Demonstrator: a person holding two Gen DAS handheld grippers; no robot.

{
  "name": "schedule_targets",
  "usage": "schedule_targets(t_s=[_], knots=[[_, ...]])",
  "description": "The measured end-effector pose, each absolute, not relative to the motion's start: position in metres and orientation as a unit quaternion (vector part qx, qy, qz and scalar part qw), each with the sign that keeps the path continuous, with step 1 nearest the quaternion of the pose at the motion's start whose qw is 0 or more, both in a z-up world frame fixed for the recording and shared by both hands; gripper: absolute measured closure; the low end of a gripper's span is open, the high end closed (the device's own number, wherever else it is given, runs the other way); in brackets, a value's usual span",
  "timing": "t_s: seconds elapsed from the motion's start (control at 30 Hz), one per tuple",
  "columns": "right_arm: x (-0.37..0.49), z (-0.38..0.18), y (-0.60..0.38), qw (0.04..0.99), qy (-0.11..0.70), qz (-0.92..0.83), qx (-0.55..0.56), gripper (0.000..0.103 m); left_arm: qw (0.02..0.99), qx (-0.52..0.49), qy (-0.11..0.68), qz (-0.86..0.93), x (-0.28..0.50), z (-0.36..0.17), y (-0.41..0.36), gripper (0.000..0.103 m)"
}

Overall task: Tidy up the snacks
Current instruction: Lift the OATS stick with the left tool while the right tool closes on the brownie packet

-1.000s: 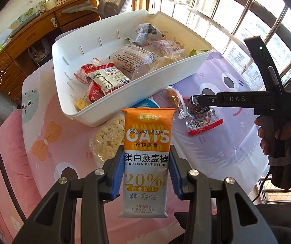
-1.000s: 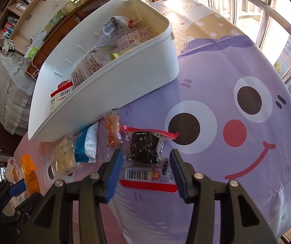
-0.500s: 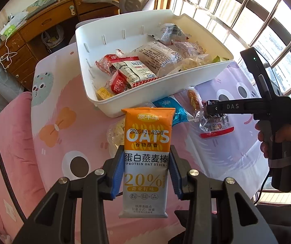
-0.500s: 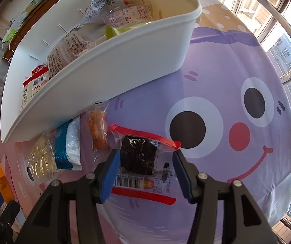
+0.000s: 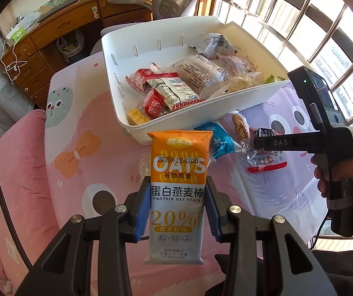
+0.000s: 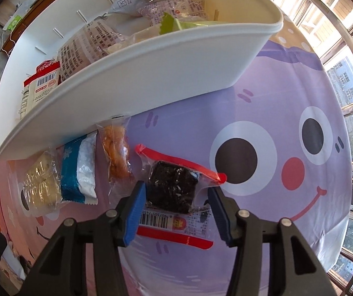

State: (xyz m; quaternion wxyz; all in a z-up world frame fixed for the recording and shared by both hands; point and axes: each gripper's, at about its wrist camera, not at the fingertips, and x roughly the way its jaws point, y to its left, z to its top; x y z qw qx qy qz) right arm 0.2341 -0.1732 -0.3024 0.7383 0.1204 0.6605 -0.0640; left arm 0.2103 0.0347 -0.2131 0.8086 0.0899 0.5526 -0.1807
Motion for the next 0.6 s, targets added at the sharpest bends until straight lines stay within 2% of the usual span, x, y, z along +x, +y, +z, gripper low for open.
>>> schedule_targets(t_s=[0.13,0.17,0.33,0.37,0.4,0.47,0.6], knots=[[0.233,-0.300,-0.172,0.732,0.666,-0.058,0.132,0.054,0.809,0.092,0.548,-0.189,0.213,-0.206,0.032,0.064],[0.234,-0.299,-0.174,0.730,0.667,-0.053,0.139,0.062,0.810,0.093,0.547,-0.192,0.214,-0.204,0.032,0.064],[0.230,-0.292,-0.181,0.724,0.671,-0.047,0.152,0.065,0.815,0.103,0.534,-0.202,0.219,-0.191,0.027,0.064],[0.229,-0.289,-0.184,0.724,0.671,-0.048,0.154,0.070,0.815,0.104,0.532,-0.203,0.221,-0.188,0.026,0.064],[0.227,-0.286,-0.187,0.725,0.669,-0.045,0.160,0.083,0.816,0.104,0.531,-0.204,0.223,-0.186,0.026,0.064],[0.225,-0.278,-0.191,0.724,0.669,-0.040,0.164,0.097,0.816,0.108,0.529,-0.206,0.227,-0.181,0.024,0.064],[0.226,-0.265,-0.194,0.730,0.664,-0.031,0.159,0.100,0.818,0.113,0.524,-0.209,0.235,-0.174,0.021,0.064]])
